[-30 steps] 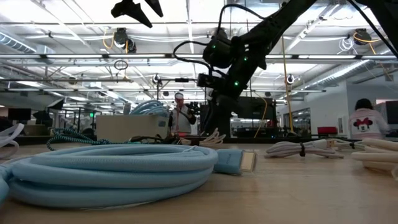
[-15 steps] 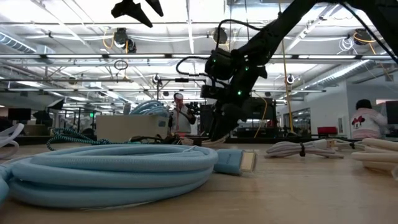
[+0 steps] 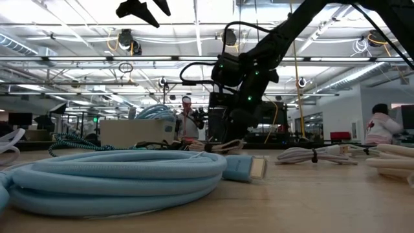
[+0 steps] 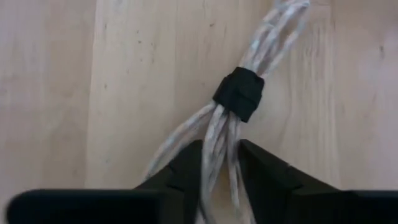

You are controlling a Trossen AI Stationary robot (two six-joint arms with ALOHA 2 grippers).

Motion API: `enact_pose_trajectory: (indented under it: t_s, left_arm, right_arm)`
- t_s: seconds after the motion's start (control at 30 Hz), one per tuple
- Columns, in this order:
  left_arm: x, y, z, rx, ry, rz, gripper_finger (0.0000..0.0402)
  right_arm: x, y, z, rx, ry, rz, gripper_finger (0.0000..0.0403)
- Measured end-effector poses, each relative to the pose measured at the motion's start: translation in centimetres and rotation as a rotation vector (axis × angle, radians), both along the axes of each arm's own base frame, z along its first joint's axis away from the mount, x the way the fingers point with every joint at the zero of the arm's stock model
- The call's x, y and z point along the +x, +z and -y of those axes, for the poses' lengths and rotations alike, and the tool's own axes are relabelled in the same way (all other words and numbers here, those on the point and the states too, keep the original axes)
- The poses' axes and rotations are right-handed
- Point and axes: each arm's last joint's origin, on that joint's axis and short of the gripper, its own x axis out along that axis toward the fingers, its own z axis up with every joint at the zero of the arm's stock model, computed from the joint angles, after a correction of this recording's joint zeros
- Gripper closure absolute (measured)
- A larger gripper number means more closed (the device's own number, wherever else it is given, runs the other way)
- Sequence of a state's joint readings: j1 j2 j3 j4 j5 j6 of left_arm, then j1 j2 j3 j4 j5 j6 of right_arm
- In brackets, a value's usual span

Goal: Pick & Place USB Port
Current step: Put the brown charger cable into the yellow bin

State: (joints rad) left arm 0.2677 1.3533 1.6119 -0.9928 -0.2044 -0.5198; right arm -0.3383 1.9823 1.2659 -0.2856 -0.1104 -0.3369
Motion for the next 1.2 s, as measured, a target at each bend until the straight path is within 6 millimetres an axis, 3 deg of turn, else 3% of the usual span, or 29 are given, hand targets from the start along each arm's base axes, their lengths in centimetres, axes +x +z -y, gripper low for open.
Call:
enact_pose_trajectory:
  t_s: [0.2, 0.33, 0.53, 0.7, 0.83, 1.0, 1.2]
  left_arm:
    - [0.1, 0.0, 0.3, 0.001, 0.003, 0.002, 0.0167]
    - [0.1, 0.0, 0.5, 0.011, 0.013, 0.002, 0.0167]
    - [0.2, 0.0, 0.7, 0.021, 0.016, 0.001, 0.0167]
    - [0.3, 0.0, 1.1, 0.03, 0.013, -0.002, 0.0167]
    - [0.3, 0.0, 1.3, 0.039, 0.011, -0.004, 0.0167]
    - [0.4, 0.1, 1.7, 0.046, 0.0, -0.006, 0.0167]
    - [0.4, 0.0, 1.8, 0.055, -0.033, -0.016, 0.0167]
  right_arm:
    - [-0.1, 0.2, -0.1, 0.036, -0.039, -0.003, 0.0385]
    - [-0.5, 1.4, -0.4, 0.042, -0.063, 0.007, 0.0391]
    - [-1.7, 6.6, -1.8, 0.004, -0.096, 0.086, 0.0397]
    - [-4.3, 11.8, -4.4, 0.02, -0.206, 0.13, 0.04]
    - [-7.0, 14.8, -6.8, 0.037, -0.356, 0.129, 0.0401]
    - [-10.5, 17.2, -9.6, 0.057, -0.587, 0.122, 0.0401]
    - [-13.7, 18.4, -13.2, 0.139, -0.833, 0.14, 0.0402]
